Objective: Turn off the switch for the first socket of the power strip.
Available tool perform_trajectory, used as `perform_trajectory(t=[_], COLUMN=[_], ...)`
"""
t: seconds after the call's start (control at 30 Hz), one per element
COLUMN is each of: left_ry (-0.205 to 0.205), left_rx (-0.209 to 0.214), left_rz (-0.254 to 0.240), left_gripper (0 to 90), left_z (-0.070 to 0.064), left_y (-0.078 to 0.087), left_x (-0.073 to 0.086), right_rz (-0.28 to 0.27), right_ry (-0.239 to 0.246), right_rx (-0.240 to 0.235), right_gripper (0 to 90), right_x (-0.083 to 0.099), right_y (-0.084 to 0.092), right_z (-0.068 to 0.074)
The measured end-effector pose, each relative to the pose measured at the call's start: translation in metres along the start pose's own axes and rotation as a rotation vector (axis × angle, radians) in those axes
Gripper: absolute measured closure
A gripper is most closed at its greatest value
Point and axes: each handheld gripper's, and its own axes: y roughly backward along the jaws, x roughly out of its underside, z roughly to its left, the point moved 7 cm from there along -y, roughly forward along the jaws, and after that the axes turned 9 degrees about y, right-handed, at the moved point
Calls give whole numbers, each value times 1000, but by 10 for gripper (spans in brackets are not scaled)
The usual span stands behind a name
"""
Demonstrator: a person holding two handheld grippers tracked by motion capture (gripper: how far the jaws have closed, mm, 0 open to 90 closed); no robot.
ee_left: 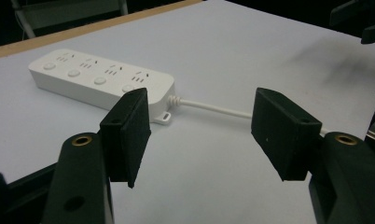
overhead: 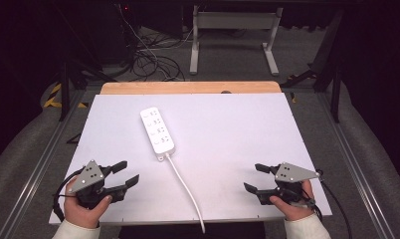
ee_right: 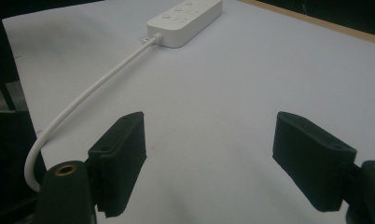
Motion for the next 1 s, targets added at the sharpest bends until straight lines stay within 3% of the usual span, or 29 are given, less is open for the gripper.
perform_trajectory(t=[0.47,1.0], left_ry=[-7,-32], left_rx=[39,21], left_rz=[18,60], left_gripper=[421,476], left_z=[5,18], left_y=[-21,-48], left_x=[-30,-45], right_rz=[12,9], right_ry=[-4,-5], right_rx=[-9,1], right_gripper=[260,264], right_x=[2,2], right_y=[-2,-1], right_z=[1,0])
